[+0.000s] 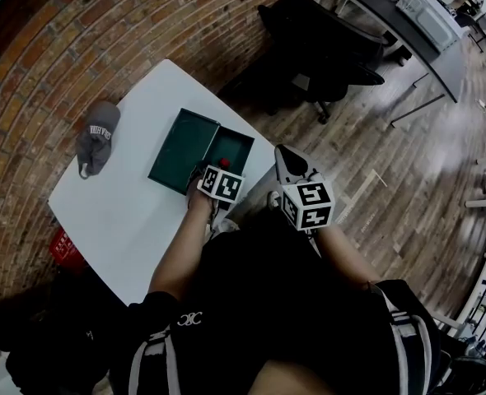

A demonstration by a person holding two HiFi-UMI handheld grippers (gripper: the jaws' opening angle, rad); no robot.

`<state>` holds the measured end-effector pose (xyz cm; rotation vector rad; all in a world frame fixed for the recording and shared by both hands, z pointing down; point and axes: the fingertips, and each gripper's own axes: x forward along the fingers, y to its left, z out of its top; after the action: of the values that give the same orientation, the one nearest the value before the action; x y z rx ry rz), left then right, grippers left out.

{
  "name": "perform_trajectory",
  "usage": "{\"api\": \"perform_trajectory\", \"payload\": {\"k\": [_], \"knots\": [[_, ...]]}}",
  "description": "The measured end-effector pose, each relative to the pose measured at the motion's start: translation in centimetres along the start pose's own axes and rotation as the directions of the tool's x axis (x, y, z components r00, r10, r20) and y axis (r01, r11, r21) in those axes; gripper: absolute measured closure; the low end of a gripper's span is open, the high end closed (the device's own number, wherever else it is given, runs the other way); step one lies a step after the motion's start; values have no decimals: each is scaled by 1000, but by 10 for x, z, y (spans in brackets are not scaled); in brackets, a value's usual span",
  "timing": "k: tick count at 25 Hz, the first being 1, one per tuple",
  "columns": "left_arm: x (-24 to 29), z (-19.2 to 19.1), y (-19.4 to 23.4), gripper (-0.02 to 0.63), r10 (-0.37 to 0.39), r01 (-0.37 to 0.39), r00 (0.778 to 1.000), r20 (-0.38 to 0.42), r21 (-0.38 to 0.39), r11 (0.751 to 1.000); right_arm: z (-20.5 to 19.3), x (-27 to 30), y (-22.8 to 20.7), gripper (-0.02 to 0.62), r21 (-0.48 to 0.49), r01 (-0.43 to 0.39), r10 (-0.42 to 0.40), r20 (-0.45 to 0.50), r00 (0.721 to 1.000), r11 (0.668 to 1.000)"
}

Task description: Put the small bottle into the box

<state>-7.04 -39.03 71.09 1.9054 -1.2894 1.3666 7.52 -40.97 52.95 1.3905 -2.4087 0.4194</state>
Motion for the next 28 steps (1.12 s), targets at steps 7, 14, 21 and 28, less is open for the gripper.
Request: {"api": "perform_trajectory", "payload": {"k": [7,14,21,28], "knots": [[-44,25,26,515,50,-24,980,191,-136,990,15,10,17,569,-18,-43,44,39,998,999],[-109,55,59,574,138,-29,895,424,-253,967,44,8,43,569,56,-167,154,185,971,984],[-189,75,71,583,223,-16,723,654,-307,952,65,3,63,571,55,-234,210,280,937,971],[-263,84,74,583,318,-70,523,791,-332,941,86,-9,68,571,-12,-166,159,373,914,986]]}}
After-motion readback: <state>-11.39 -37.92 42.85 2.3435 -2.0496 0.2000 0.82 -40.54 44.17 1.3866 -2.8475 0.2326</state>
